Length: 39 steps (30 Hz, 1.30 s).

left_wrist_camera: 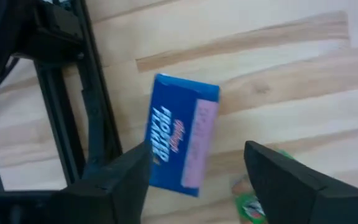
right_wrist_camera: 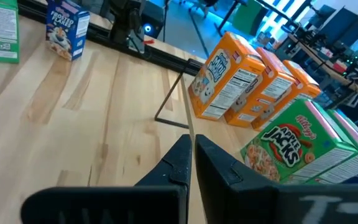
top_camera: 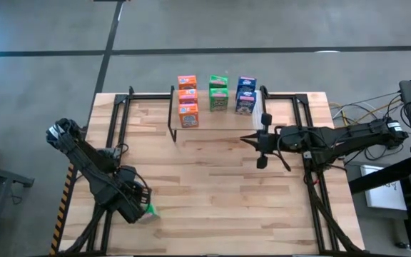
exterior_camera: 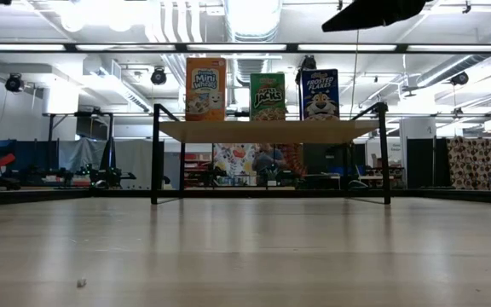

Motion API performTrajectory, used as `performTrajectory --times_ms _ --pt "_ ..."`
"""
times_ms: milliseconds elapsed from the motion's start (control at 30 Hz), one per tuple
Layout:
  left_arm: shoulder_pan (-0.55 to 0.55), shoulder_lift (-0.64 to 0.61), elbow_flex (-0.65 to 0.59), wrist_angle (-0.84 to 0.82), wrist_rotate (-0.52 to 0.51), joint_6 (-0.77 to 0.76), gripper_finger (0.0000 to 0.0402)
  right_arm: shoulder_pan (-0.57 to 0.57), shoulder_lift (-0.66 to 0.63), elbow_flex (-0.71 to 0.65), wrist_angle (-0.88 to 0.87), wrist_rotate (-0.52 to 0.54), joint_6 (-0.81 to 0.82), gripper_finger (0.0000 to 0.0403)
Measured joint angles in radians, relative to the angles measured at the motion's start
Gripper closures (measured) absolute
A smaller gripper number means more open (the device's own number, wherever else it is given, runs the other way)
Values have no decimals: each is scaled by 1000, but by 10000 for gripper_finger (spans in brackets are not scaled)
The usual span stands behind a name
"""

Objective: Stack cereal on shelf
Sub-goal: Put the blue cereal box aligned with the other blue cereal box on the shelf

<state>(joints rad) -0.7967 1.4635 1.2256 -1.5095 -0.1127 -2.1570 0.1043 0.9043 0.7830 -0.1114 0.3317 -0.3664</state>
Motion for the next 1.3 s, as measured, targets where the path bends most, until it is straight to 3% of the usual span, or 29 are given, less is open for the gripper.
performTrajectory --times_ms 167,467,1133,1300 --pt "0 -37 -66 24 0 1 144 0 9 0 11 0 -1 390" --pt "0 -83 -178 145 -1 8 163 0 10 0 12 0 9 390" --pt "0 -86 -166 148 -3 54 260 0 10 0 -12 0 45 390" --pt "1 -86 -92 118 -75 104 262 0 6 0 -21 0 44 390"
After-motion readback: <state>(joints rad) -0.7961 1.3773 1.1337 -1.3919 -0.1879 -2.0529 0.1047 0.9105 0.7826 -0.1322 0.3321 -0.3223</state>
